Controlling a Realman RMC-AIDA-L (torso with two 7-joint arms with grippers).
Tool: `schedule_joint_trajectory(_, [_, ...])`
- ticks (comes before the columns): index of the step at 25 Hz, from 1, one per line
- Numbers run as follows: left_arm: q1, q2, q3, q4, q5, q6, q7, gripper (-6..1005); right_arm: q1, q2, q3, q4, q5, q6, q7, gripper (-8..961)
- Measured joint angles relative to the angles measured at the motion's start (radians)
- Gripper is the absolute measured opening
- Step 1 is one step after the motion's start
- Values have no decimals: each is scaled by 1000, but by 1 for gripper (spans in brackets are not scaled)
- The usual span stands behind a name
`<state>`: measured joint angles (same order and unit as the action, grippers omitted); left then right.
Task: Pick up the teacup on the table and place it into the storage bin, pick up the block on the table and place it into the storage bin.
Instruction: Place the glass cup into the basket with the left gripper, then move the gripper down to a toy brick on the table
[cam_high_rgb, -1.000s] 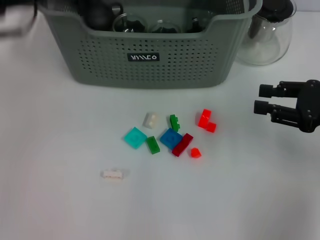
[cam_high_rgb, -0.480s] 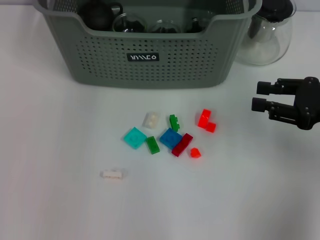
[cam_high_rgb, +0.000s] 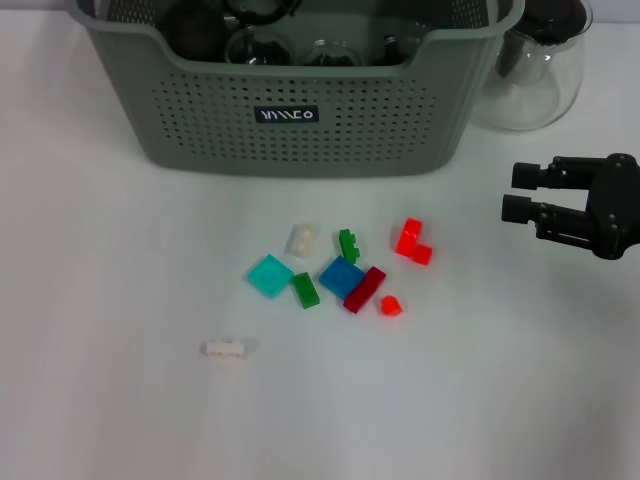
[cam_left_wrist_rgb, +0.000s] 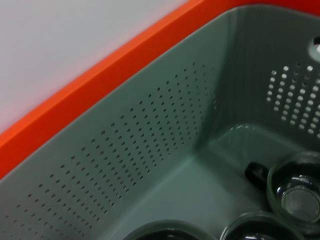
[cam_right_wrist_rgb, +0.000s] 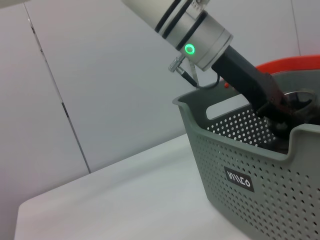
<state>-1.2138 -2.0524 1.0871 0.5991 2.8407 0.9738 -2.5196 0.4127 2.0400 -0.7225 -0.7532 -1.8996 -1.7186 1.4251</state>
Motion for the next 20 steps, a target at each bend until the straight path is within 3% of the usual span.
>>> schedule_joint_trajectory(8, [3,-8,29,-67,9,-70,3,130,4,0,0,0,-5,4,12,489])
schedule_joint_trajectory(14, [5,-12,27,-42,13,-76,-2,168,5,-4,0,0,-6,6,17,488])
schedule_joint_trajectory(18, [83,-37,-27,164,-2,20,4,265,6,-5,0,0,-5,6,17,488])
schedule_joint_trajectory(20, [168,-58,-75,393,-70,122,30,343,9,-6,1,0,-3,4,19,488])
